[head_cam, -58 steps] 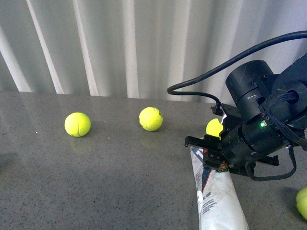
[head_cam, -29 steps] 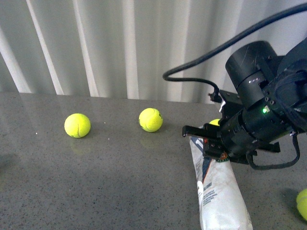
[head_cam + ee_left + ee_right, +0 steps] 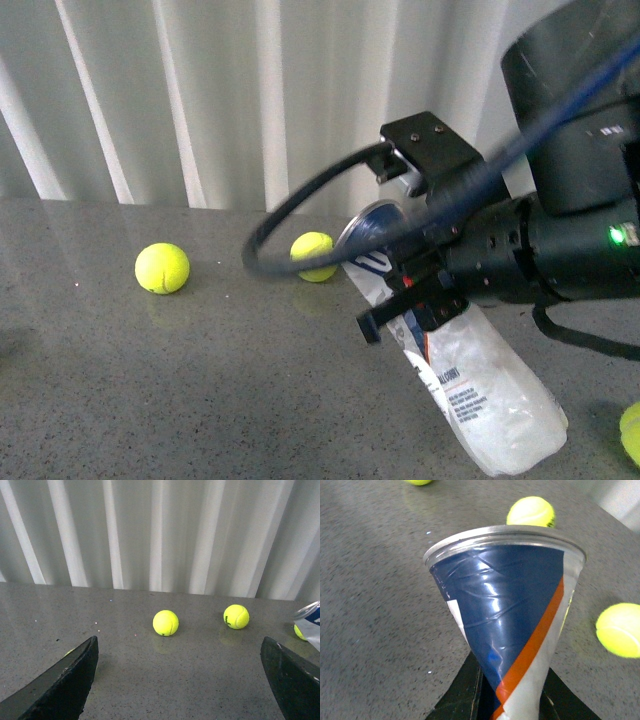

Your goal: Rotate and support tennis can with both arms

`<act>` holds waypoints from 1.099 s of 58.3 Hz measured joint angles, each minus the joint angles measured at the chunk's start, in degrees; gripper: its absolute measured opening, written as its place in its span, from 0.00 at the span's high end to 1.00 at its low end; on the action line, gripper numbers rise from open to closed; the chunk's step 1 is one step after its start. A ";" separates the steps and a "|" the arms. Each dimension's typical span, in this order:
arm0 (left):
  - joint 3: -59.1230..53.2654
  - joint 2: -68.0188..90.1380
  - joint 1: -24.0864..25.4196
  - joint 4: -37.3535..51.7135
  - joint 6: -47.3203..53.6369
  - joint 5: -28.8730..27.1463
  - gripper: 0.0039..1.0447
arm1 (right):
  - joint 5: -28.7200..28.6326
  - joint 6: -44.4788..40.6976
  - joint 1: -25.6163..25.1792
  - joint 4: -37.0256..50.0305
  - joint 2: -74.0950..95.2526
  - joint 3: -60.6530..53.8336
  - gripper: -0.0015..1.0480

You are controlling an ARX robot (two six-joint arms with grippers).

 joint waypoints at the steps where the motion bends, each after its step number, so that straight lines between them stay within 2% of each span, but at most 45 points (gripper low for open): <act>1: 0.00 0.00 0.00 0.00 0.00 0.02 0.06 | -1.07 -1.40 0.09 0.70 -0.26 -0.76 0.86; 8: 0.00 0.00 0.00 0.00 0.00 0.02 0.06 | -5.01 -7.93 1.31 3.28 -0.68 -2.91 0.87; 19: 0.00 -0.02 0.00 0.00 0.00 0.00 0.06 | -8.35 -13.75 3.41 3.91 2.93 -1.29 0.87; 37: 0.00 0.00 0.00 -0.02 0.00 0.02 0.06 | -10.38 -28.72 4.48 -2.91 10.95 4.55 0.88; 64: 0.00 0.00 0.00 -0.02 0.00 0.02 0.06 | -13.31 -34.10 5.09 -8.68 16.46 13.31 0.88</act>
